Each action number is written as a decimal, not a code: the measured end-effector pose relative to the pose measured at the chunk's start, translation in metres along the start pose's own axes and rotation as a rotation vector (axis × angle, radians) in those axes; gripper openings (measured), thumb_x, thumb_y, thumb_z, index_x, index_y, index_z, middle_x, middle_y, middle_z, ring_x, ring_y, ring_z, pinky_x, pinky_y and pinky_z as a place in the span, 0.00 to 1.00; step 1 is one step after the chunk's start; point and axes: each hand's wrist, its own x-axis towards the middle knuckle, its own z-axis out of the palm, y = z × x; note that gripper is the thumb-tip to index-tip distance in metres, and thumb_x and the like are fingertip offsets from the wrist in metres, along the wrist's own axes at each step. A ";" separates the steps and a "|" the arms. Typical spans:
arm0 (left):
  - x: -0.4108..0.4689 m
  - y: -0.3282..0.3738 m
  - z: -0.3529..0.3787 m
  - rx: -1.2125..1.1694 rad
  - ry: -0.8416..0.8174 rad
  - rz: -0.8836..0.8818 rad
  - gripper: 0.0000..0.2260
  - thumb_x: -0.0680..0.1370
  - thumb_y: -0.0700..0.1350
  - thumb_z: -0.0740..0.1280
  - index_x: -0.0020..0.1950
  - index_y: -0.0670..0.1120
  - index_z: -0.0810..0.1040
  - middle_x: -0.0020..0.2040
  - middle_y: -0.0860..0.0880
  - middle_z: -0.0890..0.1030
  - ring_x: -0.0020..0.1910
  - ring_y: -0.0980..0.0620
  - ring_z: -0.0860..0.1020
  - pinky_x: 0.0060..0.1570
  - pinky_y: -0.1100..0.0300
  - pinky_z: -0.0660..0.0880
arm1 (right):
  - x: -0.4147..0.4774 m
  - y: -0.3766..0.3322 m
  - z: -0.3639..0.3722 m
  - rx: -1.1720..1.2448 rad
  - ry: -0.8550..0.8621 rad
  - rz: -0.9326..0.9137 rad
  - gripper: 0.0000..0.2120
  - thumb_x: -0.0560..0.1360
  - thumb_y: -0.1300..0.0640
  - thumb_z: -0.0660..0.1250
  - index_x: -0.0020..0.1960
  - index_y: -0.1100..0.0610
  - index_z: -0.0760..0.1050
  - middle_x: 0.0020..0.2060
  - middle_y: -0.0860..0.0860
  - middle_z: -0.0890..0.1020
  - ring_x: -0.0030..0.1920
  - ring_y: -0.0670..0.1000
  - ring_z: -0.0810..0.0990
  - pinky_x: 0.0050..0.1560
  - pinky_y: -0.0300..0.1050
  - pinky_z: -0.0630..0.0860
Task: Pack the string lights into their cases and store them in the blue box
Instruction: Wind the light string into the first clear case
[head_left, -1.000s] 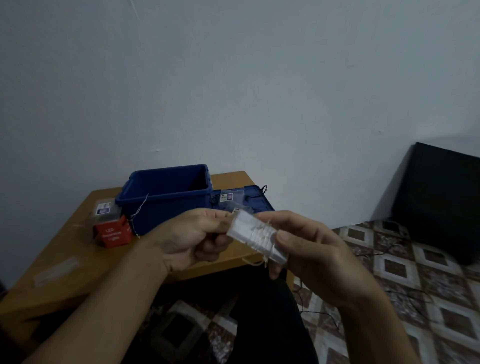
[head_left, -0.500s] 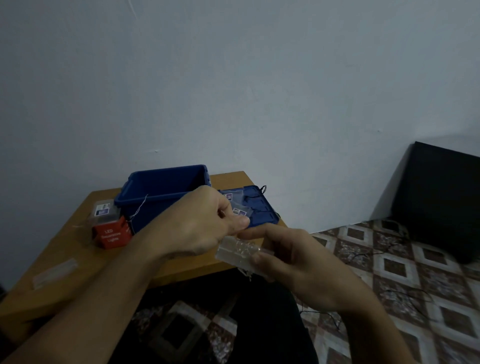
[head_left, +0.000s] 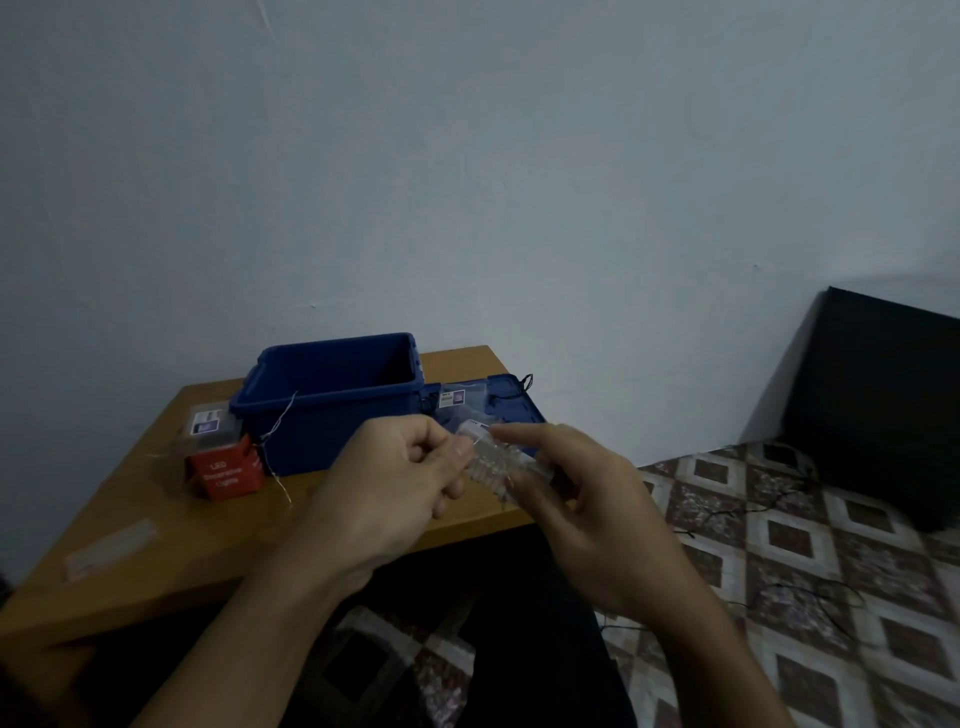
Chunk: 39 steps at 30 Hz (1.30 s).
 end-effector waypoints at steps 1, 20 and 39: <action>0.000 -0.001 0.001 -0.019 -0.002 -0.013 0.09 0.81 0.48 0.67 0.43 0.47 0.81 0.30 0.54 0.80 0.28 0.60 0.74 0.33 0.64 0.70 | 0.000 0.001 0.000 0.003 0.011 -0.001 0.16 0.81 0.54 0.65 0.68 0.43 0.75 0.45 0.36 0.76 0.46 0.44 0.77 0.42 0.33 0.71; -0.002 -0.004 0.013 -0.304 0.120 0.027 0.11 0.75 0.46 0.74 0.32 0.47 0.80 0.39 0.47 0.86 0.44 0.48 0.85 0.44 0.53 0.78 | 0.003 0.002 -0.004 0.411 0.039 0.026 0.13 0.81 0.51 0.65 0.64 0.41 0.78 0.39 0.52 0.79 0.41 0.56 0.81 0.45 0.60 0.79; 0.001 -0.012 0.012 -0.241 0.051 0.106 0.12 0.78 0.51 0.68 0.44 0.44 0.84 0.37 0.48 0.85 0.34 0.56 0.80 0.36 0.65 0.72 | 0.008 0.004 0.002 0.991 -0.084 0.377 0.17 0.72 0.56 0.69 0.60 0.53 0.82 0.49 0.66 0.80 0.43 0.58 0.79 0.44 0.49 0.80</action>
